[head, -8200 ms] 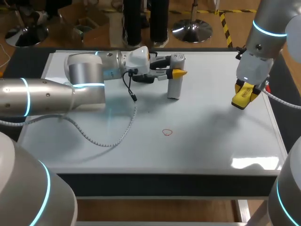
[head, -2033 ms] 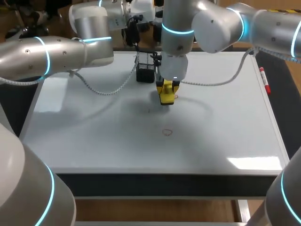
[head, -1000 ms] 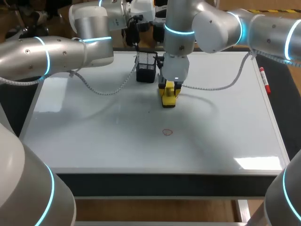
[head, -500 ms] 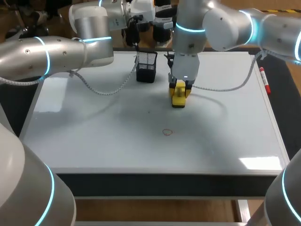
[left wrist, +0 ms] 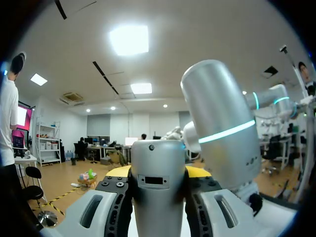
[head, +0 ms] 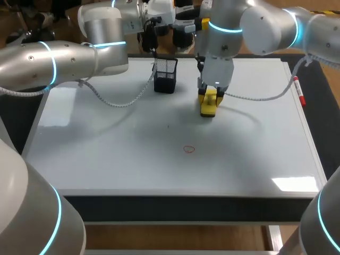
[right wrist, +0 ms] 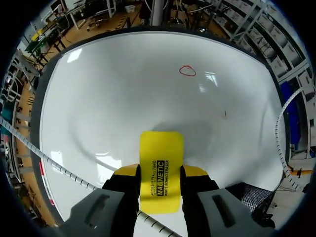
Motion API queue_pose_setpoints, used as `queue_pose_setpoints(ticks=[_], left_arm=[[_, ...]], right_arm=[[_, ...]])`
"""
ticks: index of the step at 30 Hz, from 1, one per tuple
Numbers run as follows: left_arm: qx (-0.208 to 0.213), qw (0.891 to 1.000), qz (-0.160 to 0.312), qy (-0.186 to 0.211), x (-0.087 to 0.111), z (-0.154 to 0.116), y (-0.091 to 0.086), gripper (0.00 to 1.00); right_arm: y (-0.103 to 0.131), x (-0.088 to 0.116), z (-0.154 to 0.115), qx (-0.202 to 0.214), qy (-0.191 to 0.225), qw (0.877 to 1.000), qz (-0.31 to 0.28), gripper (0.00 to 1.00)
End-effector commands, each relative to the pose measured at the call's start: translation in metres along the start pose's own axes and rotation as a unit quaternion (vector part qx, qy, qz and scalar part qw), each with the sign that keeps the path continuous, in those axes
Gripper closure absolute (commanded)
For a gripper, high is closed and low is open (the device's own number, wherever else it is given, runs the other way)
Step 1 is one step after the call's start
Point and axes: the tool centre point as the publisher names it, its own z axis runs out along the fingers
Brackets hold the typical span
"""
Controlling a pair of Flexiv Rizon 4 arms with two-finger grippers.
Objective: Pick up the inspection probe, press it on each red-marked spot on the whiteboard one by one, put down the probe, pick up the eraser, and wipe off all the red marks.
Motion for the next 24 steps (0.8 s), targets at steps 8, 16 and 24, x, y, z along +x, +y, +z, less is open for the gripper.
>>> queue_pose_setpoints(ticks=[8, 16, 24], left_arm=[[-0.001, 1.0, -0.001, 0.002, -0.001, 0.0, -0.001, 1.0], [-0.001, 1.0, -0.001, 0.002, -0.001, 0.0, -0.001, 1.0], [-0.001, 1.0, -0.001, 0.002, -0.001, 0.0, -0.001, 1.0]], right_arm=[[0.02, 0.058, -0.07, 0.091, 0.02, 0.995, 0.036, 1.0], [0.025, 0.104, -0.079, 0.102, 0.03, 0.991, 0.081, 1.0], [0.036, 0.143, -0.076, 0.099, 0.009, 0.987, 0.129, 1.0]])
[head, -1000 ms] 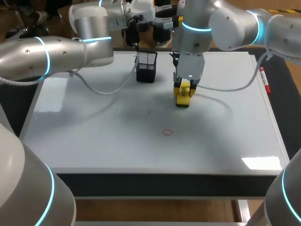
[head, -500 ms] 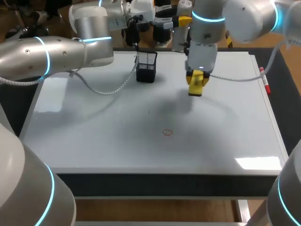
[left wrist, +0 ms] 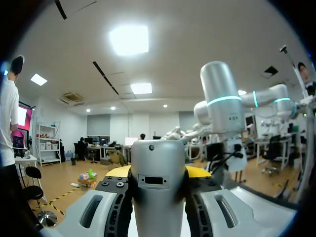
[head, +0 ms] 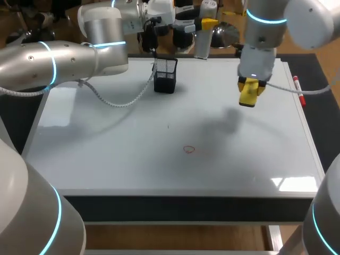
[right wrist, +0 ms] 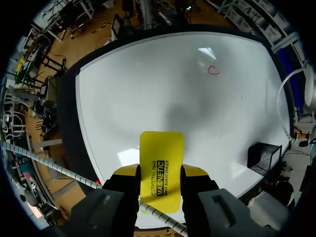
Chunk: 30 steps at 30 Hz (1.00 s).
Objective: Pick up the inspection probe, press it on each red-marked spot on the whiteboard one by one, put down the probe, pick up the eraser, and wipe off all the red marks.
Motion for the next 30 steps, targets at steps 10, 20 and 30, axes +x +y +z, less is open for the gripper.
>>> queue_pose_setpoints(ticks=[10, 20, 30], left_arm=[[-0.001, 1.0, -0.001, 0.002, -0.001, 0.0, -0.001, 1.0], [-0.001, 1.0, -0.001, 0.002, -0.001, 0.0, -0.001, 1.0], [-0.001, 1.0, -0.001, 0.002, -0.001, 0.0, -0.001, 1.0]], right_arm=[[0.018, 0.052, 0.009, -0.004, -0.035, 0.999, 0.042, 1.0], [0.026, 0.054, 0.018, -0.016, -0.044, 0.998, 0.051, 1.0], [0.027, 0.056, 0.018, -0.02, -0.047, 0.997, 0.057, 1.0]])
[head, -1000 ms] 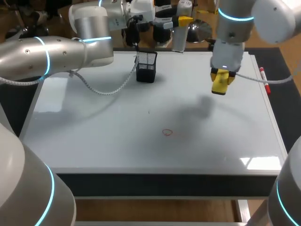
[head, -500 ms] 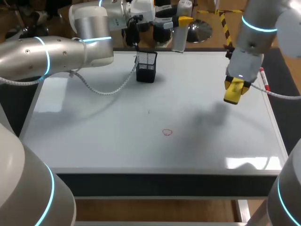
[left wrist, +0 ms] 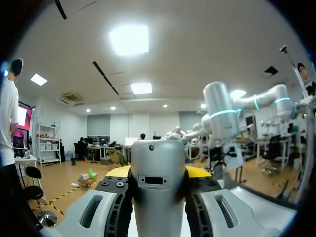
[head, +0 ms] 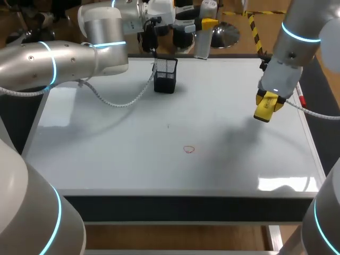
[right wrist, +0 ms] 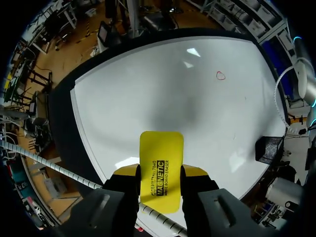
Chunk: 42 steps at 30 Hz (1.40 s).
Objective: Pick up the inspection probe, press it on each red-marked spot on the whiteboard one by one, put down the probe, pick up the eraser, and wipe off all the red marks.
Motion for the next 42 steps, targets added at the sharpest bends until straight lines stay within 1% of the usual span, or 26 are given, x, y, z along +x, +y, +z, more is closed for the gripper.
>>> queue_pose_setpoints(ticks=[1, 16, 21, 27, 31, 39, 42], left_arm=[[-0.001, 1.0, -0.001, 0.002, -0.001, 0.0, -0.001, 1.0], [-0.001, 1.0, -0.001, 0.002, -0.001, 0.0, -0.001, 1.0], [0.003, 1.0, 0.004, -0.002, 0.025, -0.004, -0.002, 1.0], [0.033, 0.999, 0.007, 0.012, 0.065, -0.006, -0.009, 1.0], [0.035, 0.999, 0.007, 0.028, 0.095, -0.005, -0.012, 1.0], [0.031, 0.998, -0.009, 0.055, 0.149, -0.01, -0.006, 1.0], [0.027, 0.997, -0.022, 0.063, 0.168, -0.014, 0.0, 1.0]], right_arm=[[0.0, 0.001, -0.001, 0.002, 0.001, 1.0, -0.001, 1.0], [0.0, 0.001, -0.001, 0.002, 0.001, 1.0, -0.001, 1.0], [0.0, 0.001, -0.001, 0.002, 0.001, 1.0, -0.001, 1.0], [0.0, 0.001, -0.001, 0.002, 0.001, 1.0, -0.001, 1.0], [0.0, 0.001, -0.001, 0.002, 0.001, 1.0, -0.001, 1.0], [0.0, 0.001, -0.001, 0.002, 0.001, 1.0, -0.001, 1.0], [0.0, 0.001, -0.001, 0.002, 0.001, 1.0, -0.001, 1.0]])
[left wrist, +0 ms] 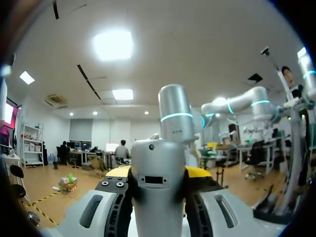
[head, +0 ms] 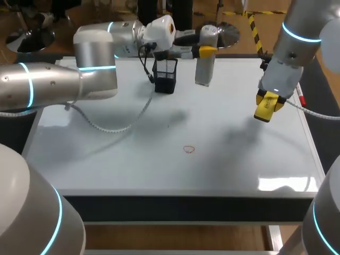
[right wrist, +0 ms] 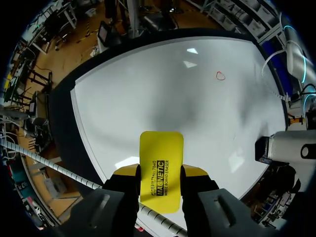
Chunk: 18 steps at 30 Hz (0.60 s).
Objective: Pick up the inspection probe, press it on each red-marked spot on the whiteboard one by one, put down the probe, pick up the eraser, and wipe off all the red marks.
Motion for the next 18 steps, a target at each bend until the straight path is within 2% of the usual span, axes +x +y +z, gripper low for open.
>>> queue_pose_setpoints(ticks=[1, 9, 18], left_arm=[[-0.008, 1.0, -0.009, -0.02, 0.04, -0.006, 0.002, 1.0], [-0.012, 0.999, -0.04, -0.007, 0.082, -0.017, 0.024, 1.0], [-0.002, 0.999, -0.035, 0.025, 0.128, -0.017, 0.042, 1.0]], right_arm=[[0.0, 0.001, -0.001, 0.001, 0.001, 1.0, -0.001, 1.0], [0.0, 0.001, -0.001, 0.001, 0.001, 1.0, -0.001, 1.0], [0.0, 0.001, -0.001, 0.001, 0.001, 1.0, -0.001, 1.0]])
